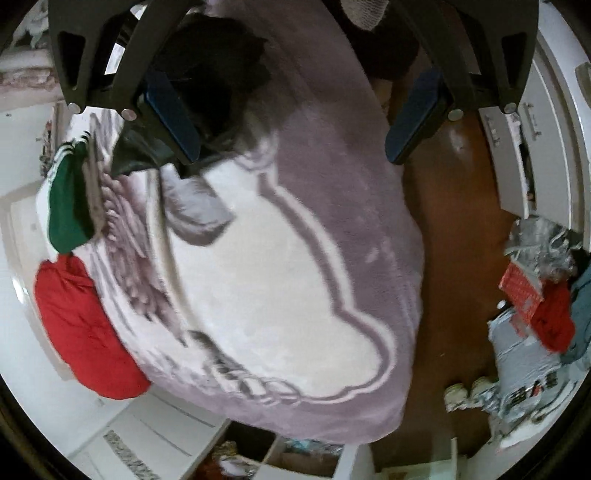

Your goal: Fold large clothes

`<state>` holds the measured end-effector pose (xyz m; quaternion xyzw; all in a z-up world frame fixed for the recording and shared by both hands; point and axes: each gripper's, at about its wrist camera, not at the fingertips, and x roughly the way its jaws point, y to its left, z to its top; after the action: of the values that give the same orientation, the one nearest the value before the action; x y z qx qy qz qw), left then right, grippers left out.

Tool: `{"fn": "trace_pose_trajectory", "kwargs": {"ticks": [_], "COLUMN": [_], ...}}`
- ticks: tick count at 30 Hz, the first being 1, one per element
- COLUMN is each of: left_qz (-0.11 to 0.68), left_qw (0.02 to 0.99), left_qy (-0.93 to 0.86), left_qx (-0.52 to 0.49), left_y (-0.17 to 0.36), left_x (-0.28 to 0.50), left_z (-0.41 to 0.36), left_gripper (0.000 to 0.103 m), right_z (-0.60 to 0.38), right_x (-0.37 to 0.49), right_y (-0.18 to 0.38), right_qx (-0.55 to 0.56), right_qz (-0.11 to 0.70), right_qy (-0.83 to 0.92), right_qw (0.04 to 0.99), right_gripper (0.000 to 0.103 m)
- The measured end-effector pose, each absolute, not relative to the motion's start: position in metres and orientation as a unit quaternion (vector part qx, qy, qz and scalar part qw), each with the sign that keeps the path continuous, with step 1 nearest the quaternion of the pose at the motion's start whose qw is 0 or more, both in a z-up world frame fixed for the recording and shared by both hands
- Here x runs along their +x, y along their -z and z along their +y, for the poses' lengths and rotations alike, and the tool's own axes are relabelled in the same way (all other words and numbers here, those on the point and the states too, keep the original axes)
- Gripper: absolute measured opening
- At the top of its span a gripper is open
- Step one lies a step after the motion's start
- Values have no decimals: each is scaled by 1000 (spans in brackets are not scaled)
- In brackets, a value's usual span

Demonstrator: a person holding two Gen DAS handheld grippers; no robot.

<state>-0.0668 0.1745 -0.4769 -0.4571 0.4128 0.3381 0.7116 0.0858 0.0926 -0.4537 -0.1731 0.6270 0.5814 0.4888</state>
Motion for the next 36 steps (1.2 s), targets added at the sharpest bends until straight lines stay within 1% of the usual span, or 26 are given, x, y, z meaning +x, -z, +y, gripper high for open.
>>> {"fn": "trace_pose_trajectory", "kwargs": {"ticks": [2,3,4,5,7,9,10,12,13,14,18,19,20,21,22,23,24,27,29,31,33,35,36], "left_qz": [414,409,408,408,412,423,428,443,452,457,481,483,484,484,485,486,490,495,495,498,502,504,502], "left_qw": [720,725,728,729,728,722,718,710,707,704,693,691,690,690,692,693,695,697,699,701,702,701,701], "left_qy": [-339,-340,-338,-334,-326,-319,-315,-304,-301,-298,-281,-280,-279,-277,-274,-272,-270,-270,-271,-276,-282,-289,-291], "left_qx": [-442,-436,-435,-437,-440,-445,-449,-454,-454,-454,-457,-459,-461,-461,-460,-457,-453,-442,-439,-430,-419,-414,-414], "left_y": [467,461,459,458,466,478,486,506,513,518,540,541,540,539,538,537,538,539,539,540,541,540,539], "left_x": [-63,-63,-62,-61,-59,-54,-51,-45,-42,-40,-33,-33,-34,-34,-34,-33,-32,-27,-25,-23,-20,-19,-18], "left_z": [173,172,173,172,168,162,158,146,139,135,118,116,116,115,114,114,113,113,114,115,116,117,118], "left_gripper": [102,102,102,102,102,102,102,102,102,102,102,102,102,102,102,102,102,102,102,102,102,102,102], "right_z": [68,58,31,20,-10,-27,-29,-27,-22,-13,2,2,-2,-4,-7,-10,-12,6,26,27,8,-1,-5], "right_x": [115,125,128,151,190,230,244,258,261,264,272,275,269,273,274,273,269,244,223,214,217,213,210], "right_y": [435,431,421,426,461,511,535,582,592,602,617,614,609,603,602,610,625,656,663,654,638,618,610], "right_qx": [-98,-73,-53,-39,-30,-6,6,50,56,54,38,36,20,-16,-33,-17,23,39,53,59,77,88,97], "right_qz": [651,659,668,681,708,735,749,778,782,789,806,810,806,790,783,791,806,812,801,794,785,767,765], "right_qy": [-606,-604,-591,-558,-475,-418,-410,-430,-440,-450,-474,-471,-471,-470,-467,-467,-465,-478,-502,-500,-485,-475,-469], "right_qw": [446,441,449,473,522,534,521,456,438,414,351,346,358,394,410,396,366,333,322,340,379,421,431], "right_gripper": [82,82,84,84,85,85,85,95,103,103,103,99,98,98,98,98,98,100,103,103,97,73,69]}}
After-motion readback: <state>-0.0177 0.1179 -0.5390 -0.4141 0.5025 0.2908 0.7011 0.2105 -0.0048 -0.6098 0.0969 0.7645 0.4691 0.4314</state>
